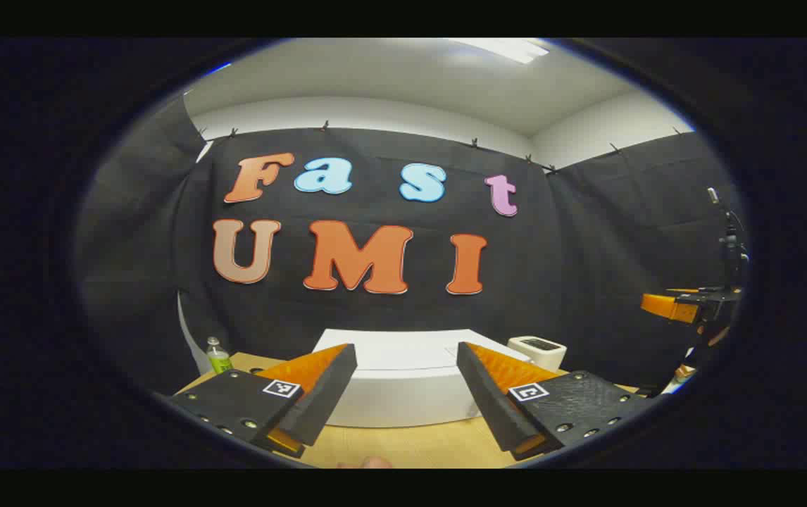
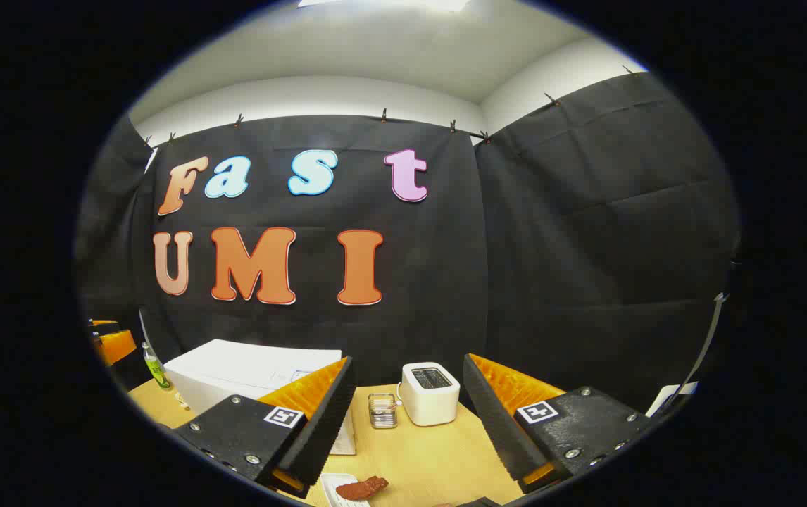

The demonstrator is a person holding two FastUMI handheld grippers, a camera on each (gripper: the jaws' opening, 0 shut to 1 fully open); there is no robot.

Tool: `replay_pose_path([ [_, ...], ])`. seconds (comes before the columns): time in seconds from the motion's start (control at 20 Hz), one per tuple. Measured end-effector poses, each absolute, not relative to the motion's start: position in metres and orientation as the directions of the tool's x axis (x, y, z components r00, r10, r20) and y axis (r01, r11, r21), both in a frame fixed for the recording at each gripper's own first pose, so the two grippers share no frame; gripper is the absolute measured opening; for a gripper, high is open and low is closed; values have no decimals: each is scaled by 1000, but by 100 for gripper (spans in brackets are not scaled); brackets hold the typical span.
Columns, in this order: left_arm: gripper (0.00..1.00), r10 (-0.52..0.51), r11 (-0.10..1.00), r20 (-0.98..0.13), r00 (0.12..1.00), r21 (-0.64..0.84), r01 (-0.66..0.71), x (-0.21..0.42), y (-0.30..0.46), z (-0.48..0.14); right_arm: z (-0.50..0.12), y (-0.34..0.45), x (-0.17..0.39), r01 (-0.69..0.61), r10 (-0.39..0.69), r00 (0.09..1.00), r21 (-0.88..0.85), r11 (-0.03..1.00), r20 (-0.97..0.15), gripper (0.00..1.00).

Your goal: Open the microwave oven with the left hand, put the food in, and close the microwave oven.

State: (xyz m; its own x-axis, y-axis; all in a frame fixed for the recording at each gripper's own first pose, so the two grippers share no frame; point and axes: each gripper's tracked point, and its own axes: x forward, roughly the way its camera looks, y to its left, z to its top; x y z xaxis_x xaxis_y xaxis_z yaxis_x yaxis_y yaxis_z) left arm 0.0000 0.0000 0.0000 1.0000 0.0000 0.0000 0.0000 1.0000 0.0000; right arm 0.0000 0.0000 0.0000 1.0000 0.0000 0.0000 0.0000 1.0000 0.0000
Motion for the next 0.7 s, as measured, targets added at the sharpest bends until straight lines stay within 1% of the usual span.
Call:
replay_pose_path([
  [0.1, 90, 5, 1000, 15, 1000, -2, -5, -1, 0, 8, -1, 2, -6, 0, 0, 1000, 5, 1000, -1, 95],
  [0.2, 92, -2, 1000, 24, 1000, 0, 2, -9, -7, 10, -2, -1, -11, -3, 3, 1000, 9, 1000, -3, 95],
  [0.35, 92, 15, 1000, 38, 999, 19, -16, -23, -9, 16, 0, -8, -12, -17, 17, 1000, 18, 1000, -5, 95],
  [0.5, 91, 63, 998, 39, 997, -11, -63, -36, -7, 19, 6, -10, -7, -62, 62, 998, 15, 998, -7, 95],
  [0.6, 92, 104, 995, 61, 993, -5, -104, -46, -2, 29, 12, -9, -2, -101, 101, 995, 10, 995, 4, 95],
  [0.7, 92, 169, 985, 81, 982, 12, -170, -58, 8, 43, 17, -9, 3, -134, 133, 991, 14, 991, 14, 95],
])
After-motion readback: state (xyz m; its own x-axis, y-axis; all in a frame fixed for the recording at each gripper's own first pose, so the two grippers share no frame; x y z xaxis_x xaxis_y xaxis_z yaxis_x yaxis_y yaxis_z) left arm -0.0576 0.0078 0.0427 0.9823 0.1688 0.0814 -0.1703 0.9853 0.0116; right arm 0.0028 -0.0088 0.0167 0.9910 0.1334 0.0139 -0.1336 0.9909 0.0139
